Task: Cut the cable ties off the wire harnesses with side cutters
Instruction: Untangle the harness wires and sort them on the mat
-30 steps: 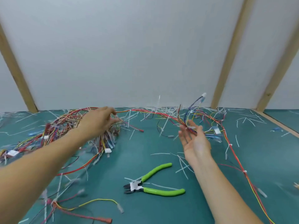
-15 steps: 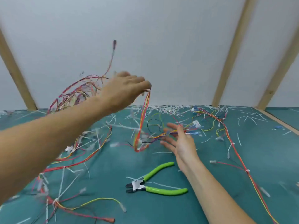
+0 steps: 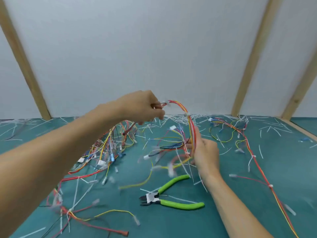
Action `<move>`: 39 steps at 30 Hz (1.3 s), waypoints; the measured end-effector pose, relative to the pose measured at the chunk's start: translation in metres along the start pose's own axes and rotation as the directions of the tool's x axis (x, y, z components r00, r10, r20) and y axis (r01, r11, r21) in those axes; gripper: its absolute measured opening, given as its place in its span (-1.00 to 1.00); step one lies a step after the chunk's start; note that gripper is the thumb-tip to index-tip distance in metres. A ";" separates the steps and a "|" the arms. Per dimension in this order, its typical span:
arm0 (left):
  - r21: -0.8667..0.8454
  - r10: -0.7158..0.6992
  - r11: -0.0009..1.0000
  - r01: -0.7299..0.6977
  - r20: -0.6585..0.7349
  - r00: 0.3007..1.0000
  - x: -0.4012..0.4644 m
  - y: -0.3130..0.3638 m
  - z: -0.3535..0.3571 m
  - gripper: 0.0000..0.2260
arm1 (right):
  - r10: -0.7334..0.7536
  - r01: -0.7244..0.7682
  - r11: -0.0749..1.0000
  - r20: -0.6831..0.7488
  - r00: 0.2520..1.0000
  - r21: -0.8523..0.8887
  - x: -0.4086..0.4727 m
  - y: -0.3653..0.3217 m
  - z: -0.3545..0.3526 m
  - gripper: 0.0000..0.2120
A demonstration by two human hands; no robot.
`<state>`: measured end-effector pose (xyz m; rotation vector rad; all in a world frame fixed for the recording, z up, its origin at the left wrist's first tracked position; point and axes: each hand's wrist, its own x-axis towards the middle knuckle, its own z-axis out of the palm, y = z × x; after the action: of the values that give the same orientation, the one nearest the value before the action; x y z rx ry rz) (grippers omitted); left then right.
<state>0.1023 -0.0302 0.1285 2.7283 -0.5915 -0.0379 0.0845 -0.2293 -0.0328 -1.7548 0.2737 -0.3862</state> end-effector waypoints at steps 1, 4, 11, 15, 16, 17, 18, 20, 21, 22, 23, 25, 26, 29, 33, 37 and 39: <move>-0.109 0.050 0.993 -0.044 0.054 0.997 -0.005 0.011 0.002 -0.79 | 0.143 -0.157 0.969 0.082 0.986 0.189 0.005 -0.003 -0.001 -0.31; -0.251 0.224 0.956 -0.151 0.293 0.930 -0.020 0.042 0.032 -0.82 | 0.335 -0.520 0.781 0.469 0.817 0.347 0.011 -0.008 -0.009 -0.28; -0.737 0.689 0.656 -0.163 0.497 0.527 -0.043 0.007 0.058 -0.39 | 0.151 -0.171 0.985 0.560 0.815 -0.017 0.006 0.008 -0.016 -0.70; -0.761 0.278 0.630 0.156 0.409 0.869 -0.034 -0.065 0.062 -0.64 | 0.204 0.115 0.855 0.534 0.821 -0.505 0.000 0.000 -0.015 -0.48; -0.702 0.053 0.669 0.245 0.373 0.926 -0.030 -0.078 0.073 -0.72 | 0.190 0.210 0.760 0.519 0.833 -0.615 -0.002 0.000 -0.015 -0.46; -0.601 -0.152 0.724 0.338 0.340 0.928 -0.026 -0.089 0.086 -0.74 | 0.168 0.274 0.659 0.492 0.854 -0.700 -0.003 0.000 -0.014 -0.46; -0.493 -0.305 0.759 0.425 0.308 0.901 -0.021 -0.098 0.099 -0.74 | 0.132 0.312 0.577 0.463 0.877 -0.755 -0.004 0.000 -0.012 -0.51; -0.395 -0.472 0.761 0.515 0.208 0.857 -0.011 -0.115 0.118 -0.73 | 0.067 0.343 0.496 0.429 0.901 -0.798 -0.004 0.000 -0.013 -0.66; -0.398 -0.503 0.758 0.517 0.147 0.851 -0.007 -0.122 0.122 -0.73 | 0.054 0.340 0.493 0.418 0.907 -0.801 -0.003 0.001 -0.013 -0.73; -0.379 -0.516 0.774 0.507 0.087 0.852 -0.003 -0.129 0.123 -0.71 | 0.051 0.329 0.513 0.411 0.910 -0.793 -0.002 0.002 -0.014 -0.78; -0.310 -0.519 0.808 0.500 0.027 0.855 0.001 -0.137 0.120 -0.70 | 0.048 0.313 0.548 0.403 0.914 -0.776 0.000 0.003 -0.015 -0.82; -0.124 -0.525 0.850 0.512 -0.114 0.843 0.008 -0.157 0.112 -0.69 | 0.011 0.277 0.682 0.389 0.921 -0.676 0.004 0.003 -0.015 -0.87; -0.088 -0.524 0.852 0.517 -0.169 0.835 0.009 -0.168 0.108 -0.70 | -0.013 0.254 0.772 0.385 0.923 -0.583 0.005 0.003 -0.015 -0.81; -0.033 -0.495 0.865 0.500 -0.215 0.842 0.011 -0.206 0.099 -0.65 | -0.027 0.094 0.982 0.368 0.929 -0.165 0.008 -0.003 -0.014 -0.72; 0.104 -0.563 0.797 0.594 -0.228 0.795 0.009 -0.245 0.094 -0.64 | 0.084 -0.398 0.734 0.508 0.857 0.550 0.012 -0.015 -0.021 -0.90; 0.451 -0.570 0.646 0.616 -0.253 0.782 0.012 -0.192 0.096 -0.60 | -0.032 -0.639 0.188 0.655 0.755 0.746 0.022 -0.017 -0.036 -0.83; 0.480 -0.297 0.750 0.455 -0.369 0.880 0.015 -0.139 0.102 -0.66 | -0.052 -0.655 0.103 0.662 0.748 0.749 0.024 -0.013 -0.039 -0.69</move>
<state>0.1615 0.0488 -0.0139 3.2901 0.0745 0.4792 0.0910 -0.2704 -0.0103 -0.3141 -0.0591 0.3163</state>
